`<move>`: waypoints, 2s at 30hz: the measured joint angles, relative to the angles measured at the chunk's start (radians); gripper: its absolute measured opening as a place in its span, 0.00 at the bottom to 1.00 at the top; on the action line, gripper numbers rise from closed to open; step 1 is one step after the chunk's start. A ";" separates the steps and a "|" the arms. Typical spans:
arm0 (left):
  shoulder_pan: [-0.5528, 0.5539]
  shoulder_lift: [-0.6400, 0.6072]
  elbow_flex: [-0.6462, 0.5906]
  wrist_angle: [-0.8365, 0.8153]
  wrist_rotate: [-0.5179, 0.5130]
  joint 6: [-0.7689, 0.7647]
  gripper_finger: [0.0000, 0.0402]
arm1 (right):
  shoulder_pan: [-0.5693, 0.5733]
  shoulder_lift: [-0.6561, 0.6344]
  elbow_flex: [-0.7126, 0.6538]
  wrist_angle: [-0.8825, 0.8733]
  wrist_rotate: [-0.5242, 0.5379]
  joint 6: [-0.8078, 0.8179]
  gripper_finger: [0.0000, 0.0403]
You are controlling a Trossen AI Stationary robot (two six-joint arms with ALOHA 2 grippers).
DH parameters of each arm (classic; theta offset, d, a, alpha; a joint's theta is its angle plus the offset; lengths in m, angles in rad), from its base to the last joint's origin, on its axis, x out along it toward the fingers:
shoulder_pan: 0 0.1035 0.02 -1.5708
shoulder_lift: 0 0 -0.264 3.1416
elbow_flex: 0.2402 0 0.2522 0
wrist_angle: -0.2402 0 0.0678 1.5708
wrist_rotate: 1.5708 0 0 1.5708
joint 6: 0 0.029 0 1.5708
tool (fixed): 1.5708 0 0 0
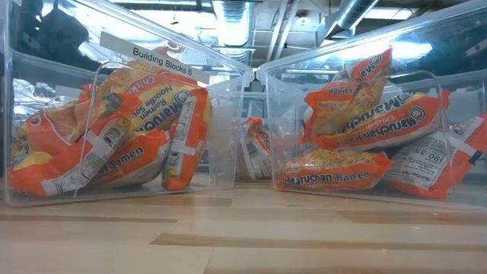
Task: Sort Maruchan noodles
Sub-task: Return to Home Position
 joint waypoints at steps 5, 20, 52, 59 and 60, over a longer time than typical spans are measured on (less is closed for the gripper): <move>-0.002 -0.090 0.000 0.002 0.003 0.000 0.00 | 0.000 0.000 0.000 0.000 0.000 0.000 0.09; -0.003 -0.086 0.000 0.007 0.003 0.000 0.00 | 0.000 -0.070 -0.001 0.011 0.003 0.003 0.09; -0.002 -0.083 0.000 0.008 0.002 0.000 0.00 | 0.000 -0.059 -0.002 0.004 0.003 0.000 0.09; -0.002 -0.083 0.000 0.008 0.002 0.000 0.00 | 0.000 -0.059 -0.002 0.004 0.003 0.001 0.09; -0.002 -0.083 0.000 0.008 0.002 0.000 0.00 | 0.000 -0.059 -0.002 0.004 0.003 0.001 0.09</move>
